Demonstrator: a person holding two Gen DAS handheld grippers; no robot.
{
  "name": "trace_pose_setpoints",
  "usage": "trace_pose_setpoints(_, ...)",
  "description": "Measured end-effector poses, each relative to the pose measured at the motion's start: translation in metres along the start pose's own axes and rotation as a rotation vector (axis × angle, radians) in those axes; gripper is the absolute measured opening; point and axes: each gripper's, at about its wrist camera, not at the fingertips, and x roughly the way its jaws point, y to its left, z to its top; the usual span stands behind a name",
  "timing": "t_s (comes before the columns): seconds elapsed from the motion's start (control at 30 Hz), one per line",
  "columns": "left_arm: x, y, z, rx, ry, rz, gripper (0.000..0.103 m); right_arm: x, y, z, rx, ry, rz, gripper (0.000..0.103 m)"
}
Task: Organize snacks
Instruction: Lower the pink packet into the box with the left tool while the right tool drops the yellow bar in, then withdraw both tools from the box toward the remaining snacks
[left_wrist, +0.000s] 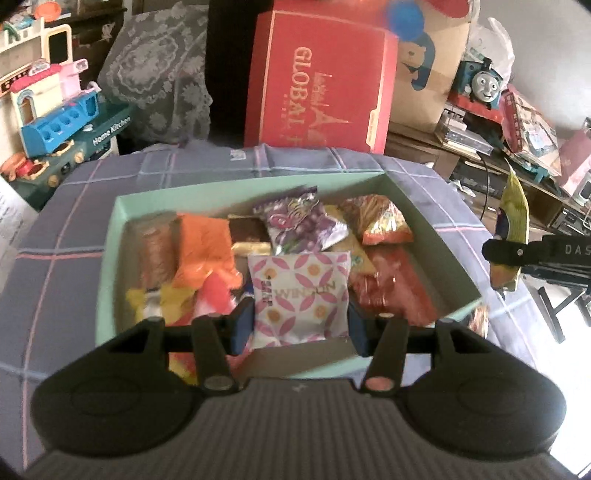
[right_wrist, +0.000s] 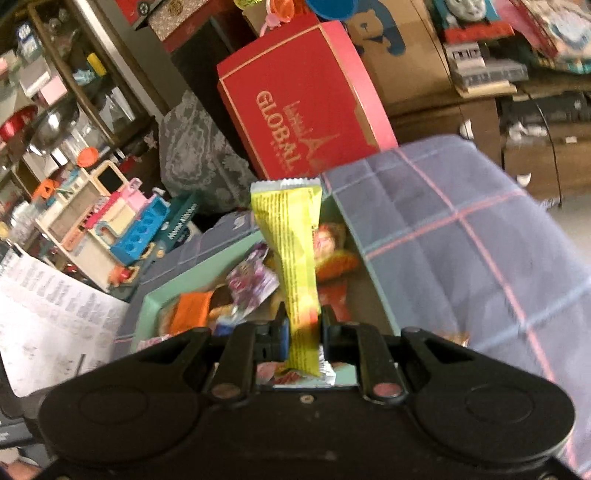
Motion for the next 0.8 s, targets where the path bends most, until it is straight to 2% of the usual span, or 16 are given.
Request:
trace_pose_setpoints(0.2,0.028,-0.006,0.008,0.015,0.027,0.012,0.054,0.026,-0.003,0.009,-0.040,0.046,-0.037,0.016)
trace_pose_setpoints(0.27,0.035,-0.007,0.006,0.017,0.042,0.023,0.060,0.030,-0.002,0.008,-0.054,0.051,-0.052,0.021)
trace_pose_setpoints(0.3,0.039,-0.007,0.005,0.019,0.046,0.035,0.070,0.030,-0.002,0.007,-0.056,0.046,-0.056,0.026)
trace_pose_setpoints(0.33,0.039,-0.006,0.004,0.024,0.046,0.045,0.087,0.029,-0.002,0.006,-0.052,0.040,-0.054,0.040)
trace_pose_setpoints(0.37,0.039,-0.007,0.002,0.033,0.040,0.065,0.095,0.026,-0.003,0.006,-0.044,0.031,-0.049,0.064)
trace_pose_setpoints(0.4,0.039,-0.009,0.001,0.044,0.028,0.088,0.103,0.025,-0.002,0.005,-0.040,0.019,-0.049,0.078)
trace_pose_setpoints(0.43,0.038,-0.009,0.000,0.053,0.018,0.105,0.103,0.021,-0.002,0.004,-0.035,-0.002,-0.051,0.101)
trace_pose_setpoints(0.8,0.022,-0.016,-0.015,0.086,0.028,0.120,0.103,-0.004,-0.014,-0.017,0.078,0.010,-0.021,0.103)
